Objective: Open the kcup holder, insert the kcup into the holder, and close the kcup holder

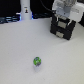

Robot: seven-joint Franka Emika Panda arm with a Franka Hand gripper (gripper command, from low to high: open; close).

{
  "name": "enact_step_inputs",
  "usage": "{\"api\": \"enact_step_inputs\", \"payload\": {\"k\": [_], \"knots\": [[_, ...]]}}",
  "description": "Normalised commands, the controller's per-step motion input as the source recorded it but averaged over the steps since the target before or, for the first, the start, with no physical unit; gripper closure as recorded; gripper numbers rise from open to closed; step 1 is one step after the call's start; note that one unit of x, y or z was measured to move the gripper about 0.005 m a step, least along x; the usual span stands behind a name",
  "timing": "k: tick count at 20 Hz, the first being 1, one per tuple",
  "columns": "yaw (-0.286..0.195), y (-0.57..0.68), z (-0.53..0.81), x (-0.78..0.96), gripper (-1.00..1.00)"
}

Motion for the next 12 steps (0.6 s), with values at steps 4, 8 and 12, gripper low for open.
{"api": "enact_step_inputs", "payload": {"k": [4,8,12], "knots": [[-0.036,-0.37,0.11,0.5,1.0],[-0.066,-0.23,0.12,0.75,1.0],[-0.079,-0.22,0.14,0.96,1.0]]}}
